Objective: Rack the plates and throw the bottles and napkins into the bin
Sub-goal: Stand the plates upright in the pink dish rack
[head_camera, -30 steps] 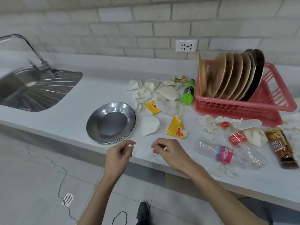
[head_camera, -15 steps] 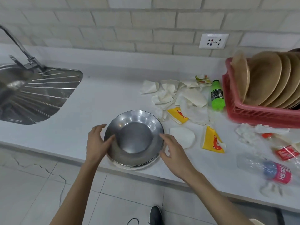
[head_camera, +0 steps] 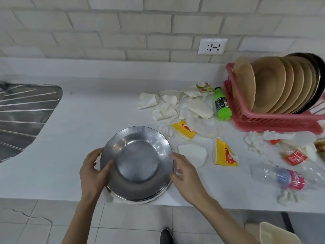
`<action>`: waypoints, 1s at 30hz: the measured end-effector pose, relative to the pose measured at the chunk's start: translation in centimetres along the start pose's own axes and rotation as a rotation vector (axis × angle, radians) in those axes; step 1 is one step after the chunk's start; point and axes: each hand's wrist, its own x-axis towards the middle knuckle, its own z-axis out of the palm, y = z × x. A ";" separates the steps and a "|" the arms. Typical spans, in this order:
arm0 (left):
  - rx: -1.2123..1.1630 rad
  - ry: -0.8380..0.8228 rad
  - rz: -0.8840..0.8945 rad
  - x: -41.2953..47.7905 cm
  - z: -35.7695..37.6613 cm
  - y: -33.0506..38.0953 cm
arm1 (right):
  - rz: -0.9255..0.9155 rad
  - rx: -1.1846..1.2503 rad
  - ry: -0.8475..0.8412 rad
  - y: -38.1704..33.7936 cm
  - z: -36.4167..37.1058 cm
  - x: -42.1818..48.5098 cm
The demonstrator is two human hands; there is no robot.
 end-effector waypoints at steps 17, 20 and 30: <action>-0.232 -0.060 -0.072 -3.6 3.8 6.6 | 0.212 0.603 0.246 0.2 -7.1 -1.4; -0.272 -0.088 -0.084 -6.1 6.9 8.5 | 0.202 0.636 0.203 0.9 -9.6 -3.6; -0.390 -0.173 -0.148 -17.2 16.9 15.6 | 0.092 0.617 0.307 5.7 -20.7 -12.9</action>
